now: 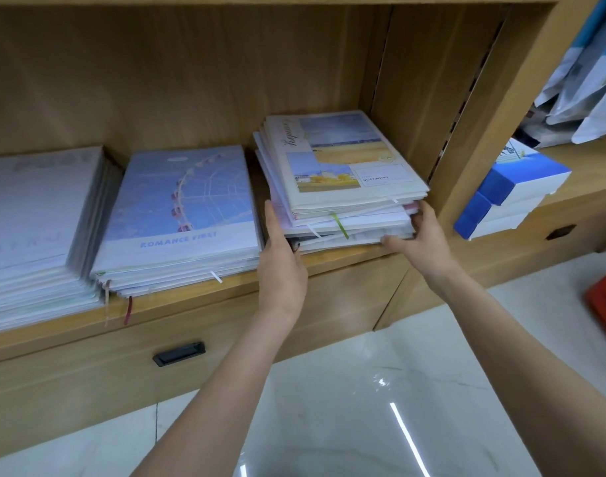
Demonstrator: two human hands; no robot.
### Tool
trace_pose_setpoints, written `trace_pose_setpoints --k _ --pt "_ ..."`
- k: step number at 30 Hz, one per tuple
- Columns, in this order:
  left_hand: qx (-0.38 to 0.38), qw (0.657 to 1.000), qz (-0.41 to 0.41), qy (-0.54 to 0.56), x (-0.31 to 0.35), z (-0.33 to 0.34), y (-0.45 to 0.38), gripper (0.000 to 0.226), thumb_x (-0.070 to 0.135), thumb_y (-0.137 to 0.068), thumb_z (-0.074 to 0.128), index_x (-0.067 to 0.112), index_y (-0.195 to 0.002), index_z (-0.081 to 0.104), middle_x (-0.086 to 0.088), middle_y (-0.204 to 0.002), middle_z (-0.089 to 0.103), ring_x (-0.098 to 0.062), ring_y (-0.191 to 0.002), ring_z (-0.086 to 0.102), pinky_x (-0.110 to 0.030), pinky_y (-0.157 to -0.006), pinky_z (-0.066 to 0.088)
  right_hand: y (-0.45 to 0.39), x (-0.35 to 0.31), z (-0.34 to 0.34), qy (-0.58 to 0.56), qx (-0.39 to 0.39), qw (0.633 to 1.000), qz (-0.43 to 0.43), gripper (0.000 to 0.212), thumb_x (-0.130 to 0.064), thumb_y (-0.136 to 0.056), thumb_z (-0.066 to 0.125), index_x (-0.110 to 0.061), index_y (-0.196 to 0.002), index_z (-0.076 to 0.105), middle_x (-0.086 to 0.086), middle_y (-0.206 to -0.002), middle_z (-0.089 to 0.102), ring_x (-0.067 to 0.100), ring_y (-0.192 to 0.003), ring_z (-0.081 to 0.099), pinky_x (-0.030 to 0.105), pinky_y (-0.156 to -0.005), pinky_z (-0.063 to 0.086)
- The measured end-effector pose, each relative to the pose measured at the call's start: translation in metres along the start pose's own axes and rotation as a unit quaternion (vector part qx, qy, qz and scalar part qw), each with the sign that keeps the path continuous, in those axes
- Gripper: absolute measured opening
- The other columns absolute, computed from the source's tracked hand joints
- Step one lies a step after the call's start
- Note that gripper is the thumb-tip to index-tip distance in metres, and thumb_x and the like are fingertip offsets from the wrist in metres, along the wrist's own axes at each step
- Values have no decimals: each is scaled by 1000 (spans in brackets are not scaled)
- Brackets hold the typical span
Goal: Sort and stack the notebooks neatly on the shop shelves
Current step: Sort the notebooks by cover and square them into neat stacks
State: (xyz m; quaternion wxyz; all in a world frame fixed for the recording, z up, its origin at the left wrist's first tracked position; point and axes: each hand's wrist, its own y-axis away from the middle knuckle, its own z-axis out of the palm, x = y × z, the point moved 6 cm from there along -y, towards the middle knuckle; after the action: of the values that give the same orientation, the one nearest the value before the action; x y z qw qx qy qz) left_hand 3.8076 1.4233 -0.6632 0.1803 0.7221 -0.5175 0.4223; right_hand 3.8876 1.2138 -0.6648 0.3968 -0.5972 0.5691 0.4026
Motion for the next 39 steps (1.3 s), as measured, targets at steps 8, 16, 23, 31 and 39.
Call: trace_pose_setpoints --k 8,16,23,31,39 --pt "-66 968 -137 198 -23 15 -10 69 -11 -84 48 16 -143 23 4 -116 55 -14 -111 53 -22 -88 39 0 1 4 13 10 999 42 73 -3 -73 74 -14 -134 35 0 -118 51 15 -107 50 32 -96 44" --pt "-79 992 -51 90 -22 -11 27 47 -2 -84 53 11 -128 41 -3 -110 63 -20 -103 60 -29 -87 47 48 5 -1 22 32 999 35 71 -3 -69 79 -13 -128 40 1 -114 53 17 -105 52 34 -93 46" --pt "-51 989 -36 134 -22 -21 28 47 -3 -83 63 14 -126 52 3 -102 65 -11 -94 63 -30 -95 48 44 -8 -15 163 -24 986 -18 62 -12 -66 83 -7 -118 50 5 -110 62 18 -95 58 25 -83 45" --pt "18 998 -45 48 -20 -24 21 19 2 -86 61 0 -105 60 -11 -104 69 -20 -101 65 -24 -90 47 19 -18 -8 297 -42 952 -66 68 -29 -70 80 -9 -126 47 6 -122 61 27 -105 60 37 -89 47" --pt "3 1000 -22 2 -26 -15 28 24 -2 -85 58 1 -109 58 -16 -102 67 -30 -101 64 -43 -91 51 29 -13 -2 228 -54 971 -36 77 -12 -70 80 -11 -134 37 1 -126 54 20 -114 54 33 -98 44"
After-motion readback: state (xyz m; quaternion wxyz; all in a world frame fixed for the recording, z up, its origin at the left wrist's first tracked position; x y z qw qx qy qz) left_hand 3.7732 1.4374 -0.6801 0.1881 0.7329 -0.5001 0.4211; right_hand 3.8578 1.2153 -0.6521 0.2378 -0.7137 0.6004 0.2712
